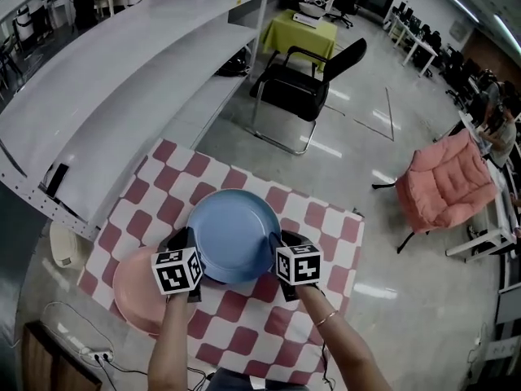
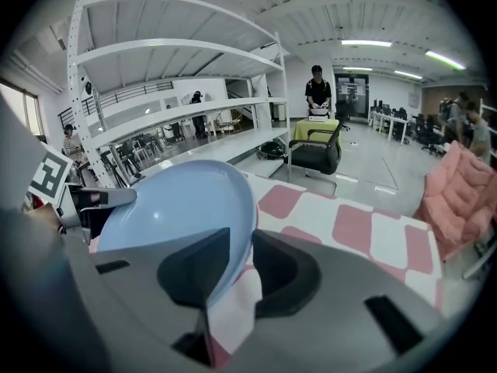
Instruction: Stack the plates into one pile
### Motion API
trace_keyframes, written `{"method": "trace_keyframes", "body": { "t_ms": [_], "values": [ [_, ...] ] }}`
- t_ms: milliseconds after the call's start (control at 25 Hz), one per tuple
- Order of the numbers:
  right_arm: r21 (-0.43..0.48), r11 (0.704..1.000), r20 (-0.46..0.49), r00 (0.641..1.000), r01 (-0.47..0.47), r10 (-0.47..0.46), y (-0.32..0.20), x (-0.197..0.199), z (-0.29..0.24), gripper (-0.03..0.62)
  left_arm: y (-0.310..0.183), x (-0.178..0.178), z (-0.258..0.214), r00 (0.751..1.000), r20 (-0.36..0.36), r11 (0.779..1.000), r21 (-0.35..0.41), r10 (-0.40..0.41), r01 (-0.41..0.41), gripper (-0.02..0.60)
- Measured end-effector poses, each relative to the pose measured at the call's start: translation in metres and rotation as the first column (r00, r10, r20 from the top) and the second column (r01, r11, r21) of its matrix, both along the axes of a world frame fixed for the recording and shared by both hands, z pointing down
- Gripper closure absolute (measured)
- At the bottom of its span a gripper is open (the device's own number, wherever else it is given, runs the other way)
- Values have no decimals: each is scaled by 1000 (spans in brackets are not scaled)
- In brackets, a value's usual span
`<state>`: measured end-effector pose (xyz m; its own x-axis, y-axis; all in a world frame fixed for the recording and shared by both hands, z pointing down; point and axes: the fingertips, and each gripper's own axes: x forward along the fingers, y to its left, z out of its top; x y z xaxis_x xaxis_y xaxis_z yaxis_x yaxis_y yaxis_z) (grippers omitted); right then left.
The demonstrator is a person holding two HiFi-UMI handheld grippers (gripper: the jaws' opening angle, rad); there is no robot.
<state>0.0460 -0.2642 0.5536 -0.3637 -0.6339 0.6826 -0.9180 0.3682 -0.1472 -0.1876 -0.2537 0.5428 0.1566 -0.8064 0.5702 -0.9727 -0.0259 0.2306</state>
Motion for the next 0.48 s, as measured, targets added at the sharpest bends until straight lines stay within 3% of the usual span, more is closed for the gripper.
{"method": "trace_keyframes", "body": {
  "t_ms": [480],
  "values": [
    [-3, 1000, -91, 995, 29, -29, -19, -2, 18, 500, -19, -2, 16, 998, 50, 999, -45, 23, -21, 552]
  ]
}}
